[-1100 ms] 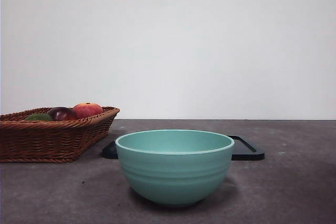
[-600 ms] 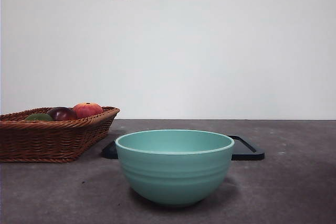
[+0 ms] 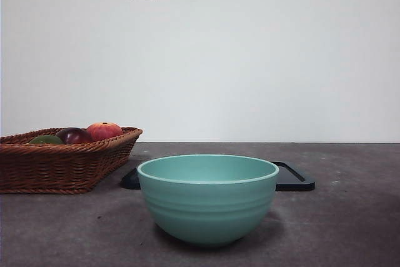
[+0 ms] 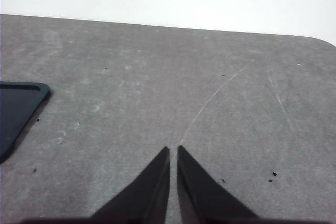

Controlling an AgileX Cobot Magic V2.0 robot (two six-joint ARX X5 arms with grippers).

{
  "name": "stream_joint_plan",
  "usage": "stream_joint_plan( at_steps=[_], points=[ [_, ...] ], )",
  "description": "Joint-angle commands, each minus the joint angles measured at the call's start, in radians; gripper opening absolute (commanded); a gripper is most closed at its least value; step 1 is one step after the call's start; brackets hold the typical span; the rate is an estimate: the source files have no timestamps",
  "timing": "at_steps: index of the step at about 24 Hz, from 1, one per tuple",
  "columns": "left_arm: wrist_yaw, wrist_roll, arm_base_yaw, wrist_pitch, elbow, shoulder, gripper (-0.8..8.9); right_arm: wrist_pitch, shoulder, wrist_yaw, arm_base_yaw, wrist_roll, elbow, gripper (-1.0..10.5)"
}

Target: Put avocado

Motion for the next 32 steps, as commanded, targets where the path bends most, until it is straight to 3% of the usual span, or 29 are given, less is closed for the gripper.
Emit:
stream_joint_plan(
  at_steps=[1, 7, 16, 27, 32],
  points=[
    [-0.002, -0.003, 0.003, -0.003, -0.022, -0.002, 0.19, 0.006, -0.002, -0.002, -0.002, -0.002, -0.006, 0.2],
    [-0.001, -0.039, 0.002, -0.002, -0.019, -0.002, 0.17, 0.005, -0.002, -0.081, -0.002, 0.141, -0.006, 0.2],
    [-0.016, -0.165, 0.002, 0.088, 0.051, -0.002, 0.17, 0.110, -0.001, -0.103, 0.014, 0.294, 0.031, 0.1],
    [-0.054, -0.183, 0.002, 0.066, 0.263, 0.100, 0.17, 0.041, 0.111, -0.110, 0.020, 0.362, 0.249, 0.1],
    [-0.051, -0.183, 0.002, -0.052, 0.405, 0.204, 0.17, -0.013, 0.211, -0.190, 0.020, 0.363, 0.383, 0.1]
  ],
)
